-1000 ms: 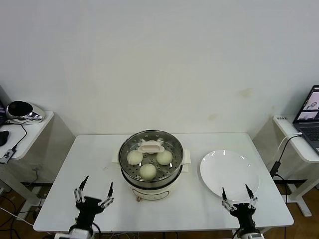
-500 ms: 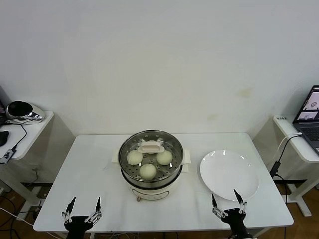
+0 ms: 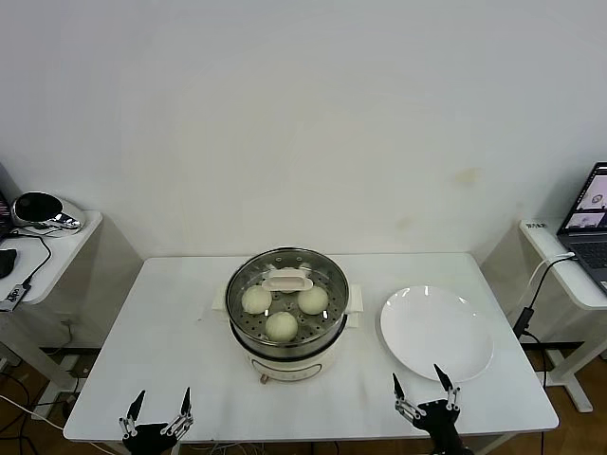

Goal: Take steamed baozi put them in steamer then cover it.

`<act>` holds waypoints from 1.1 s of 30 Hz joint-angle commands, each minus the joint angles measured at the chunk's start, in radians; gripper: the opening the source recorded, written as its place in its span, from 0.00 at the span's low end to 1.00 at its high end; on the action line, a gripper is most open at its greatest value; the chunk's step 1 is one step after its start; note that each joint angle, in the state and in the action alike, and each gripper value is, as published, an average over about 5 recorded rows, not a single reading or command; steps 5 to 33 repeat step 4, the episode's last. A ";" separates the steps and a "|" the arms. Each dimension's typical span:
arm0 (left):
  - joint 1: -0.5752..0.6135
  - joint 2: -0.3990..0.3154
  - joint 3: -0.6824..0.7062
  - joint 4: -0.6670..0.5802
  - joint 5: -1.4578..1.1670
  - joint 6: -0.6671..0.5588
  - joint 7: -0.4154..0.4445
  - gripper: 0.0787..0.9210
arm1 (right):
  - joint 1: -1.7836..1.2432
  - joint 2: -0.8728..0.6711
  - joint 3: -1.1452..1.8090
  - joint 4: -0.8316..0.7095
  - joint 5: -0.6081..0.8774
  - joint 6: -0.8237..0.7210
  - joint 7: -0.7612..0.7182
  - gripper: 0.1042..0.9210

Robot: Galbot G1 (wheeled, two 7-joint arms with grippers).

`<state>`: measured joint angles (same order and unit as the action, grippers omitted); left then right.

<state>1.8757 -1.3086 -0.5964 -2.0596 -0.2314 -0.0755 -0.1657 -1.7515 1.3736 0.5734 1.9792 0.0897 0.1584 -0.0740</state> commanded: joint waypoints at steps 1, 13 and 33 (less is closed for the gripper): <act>0.011 0.004 0.001 0.021 -0.022 -0.011 0.011 0.88 | -0.011 -0.004 -0.012 0.025 0.026 -0.024 0.003 0.88; 0.012 0.006 0.003 0.025 -0.018 -0.011 0.016 0.88 | -0.013 -0.003 -0.014 0.028 0.025 -0.025 0.003 0.88; 0.012 0.006 0.003 0.025 -0.018 -0.011 0.016 0.88 | -0.013 -0.003 -0.014 0.028 0.025 -0.025 0.003 0.88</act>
